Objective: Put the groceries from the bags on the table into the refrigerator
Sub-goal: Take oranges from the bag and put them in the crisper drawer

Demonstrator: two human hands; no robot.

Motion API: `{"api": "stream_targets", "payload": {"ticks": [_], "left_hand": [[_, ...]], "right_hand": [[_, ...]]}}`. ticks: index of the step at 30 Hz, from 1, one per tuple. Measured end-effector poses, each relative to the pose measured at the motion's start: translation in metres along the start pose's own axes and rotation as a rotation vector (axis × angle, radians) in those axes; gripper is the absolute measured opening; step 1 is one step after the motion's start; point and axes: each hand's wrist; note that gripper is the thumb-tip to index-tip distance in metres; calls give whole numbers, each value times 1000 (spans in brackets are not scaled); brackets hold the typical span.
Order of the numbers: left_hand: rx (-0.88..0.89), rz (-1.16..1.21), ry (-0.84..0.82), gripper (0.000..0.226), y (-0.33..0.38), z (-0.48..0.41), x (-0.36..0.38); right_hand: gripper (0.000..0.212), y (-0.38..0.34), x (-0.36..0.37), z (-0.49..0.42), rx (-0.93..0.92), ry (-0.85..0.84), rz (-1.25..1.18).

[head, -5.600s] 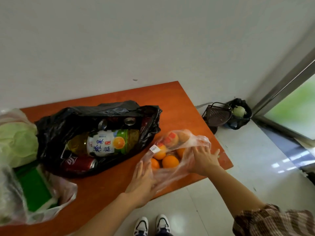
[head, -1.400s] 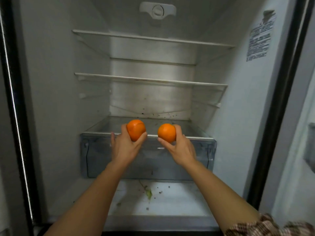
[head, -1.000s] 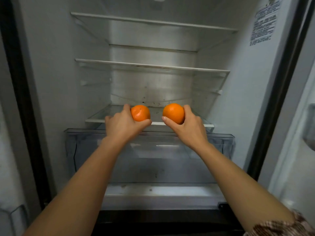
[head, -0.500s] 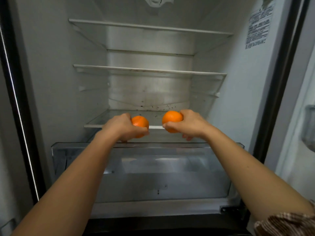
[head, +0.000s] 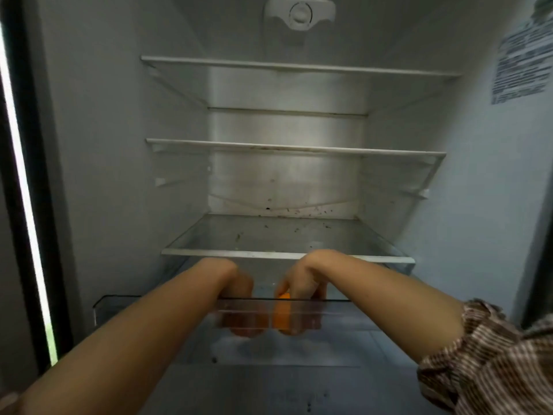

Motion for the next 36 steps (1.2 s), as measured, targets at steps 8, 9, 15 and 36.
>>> {"api": "stream_targets", "payload": {"ticks": [8, 9, 15, 36], "left_hand": [[-25, 71, -188, 37, 3, 9, 2], [-36, 93, -205, 37, 2, 10, 1], [-40, 219, 149, 34, -3, 10, -2], [181, 362, 1219, 34, 20, 230, 161]], "right_hand": [[53, -3, 7, -11, -57, -88, -119], [53, -2, 8, -7, -55, -83, -127], [41, -3, 8, 29, -11, 276, -263], [31, -99, 186, 179, 19, 1280, -210]]}}
Point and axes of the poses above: each hand's wrist, its own z-axis away from the middle knuckle, its own x-axis out of the palm, y = z × x, and after that the axes turned 12 degrees about z, right-handed
